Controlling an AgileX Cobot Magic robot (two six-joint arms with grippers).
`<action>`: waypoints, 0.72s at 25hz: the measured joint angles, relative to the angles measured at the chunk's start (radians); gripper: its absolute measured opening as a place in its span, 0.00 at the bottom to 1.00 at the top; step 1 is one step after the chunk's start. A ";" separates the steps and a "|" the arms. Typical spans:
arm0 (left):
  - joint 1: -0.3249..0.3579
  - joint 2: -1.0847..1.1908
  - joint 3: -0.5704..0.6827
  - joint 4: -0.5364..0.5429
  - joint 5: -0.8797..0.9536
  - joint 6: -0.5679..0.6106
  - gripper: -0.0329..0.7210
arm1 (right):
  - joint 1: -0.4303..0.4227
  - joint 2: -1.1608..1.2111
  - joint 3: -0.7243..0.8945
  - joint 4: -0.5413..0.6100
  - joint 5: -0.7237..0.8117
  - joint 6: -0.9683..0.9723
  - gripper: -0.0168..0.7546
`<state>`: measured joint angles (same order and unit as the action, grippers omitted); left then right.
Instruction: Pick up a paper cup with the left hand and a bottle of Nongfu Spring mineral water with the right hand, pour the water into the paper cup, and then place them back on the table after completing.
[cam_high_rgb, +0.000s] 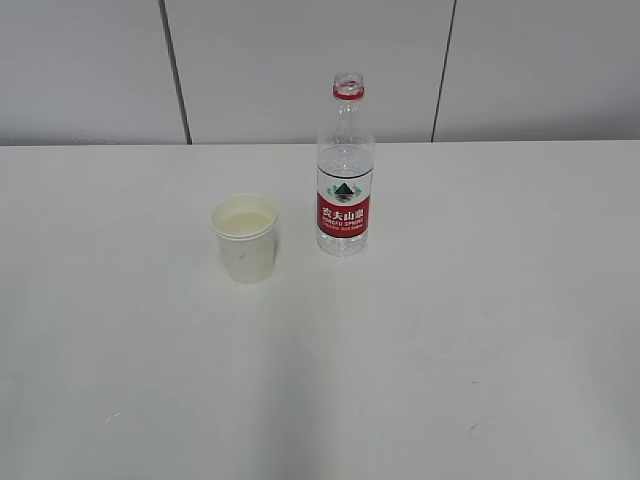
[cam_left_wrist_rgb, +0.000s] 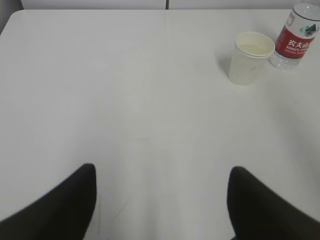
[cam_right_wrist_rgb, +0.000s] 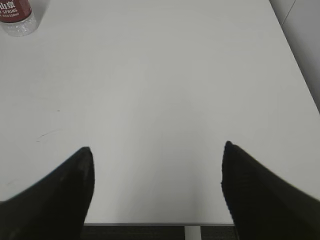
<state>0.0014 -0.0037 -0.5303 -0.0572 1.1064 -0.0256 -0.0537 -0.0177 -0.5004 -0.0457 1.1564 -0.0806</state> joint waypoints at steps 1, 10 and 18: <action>0.000 0.000 0.000 0.000 0.000 0.000 0.71 | 0.000 0.000 0.000 0.000 0.000 0.000 0.78; 0.000 0.000 0.000 0.000 0.000 0.000 0.71 | 0.000 0.000 0.000 -0.002 0.000 0.000 0.78; 0.000 0.000 0.000 0.000 0.000 0.000 0.71 | 0.000 0.000 0.000 -0.002 0.000 0.000 0.78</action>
<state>0.0014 -0.0037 -0.5303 -0.0572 1.1064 -0.0256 -0.0537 -0.0177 -0.5004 -0.0473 1.1564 -0.0806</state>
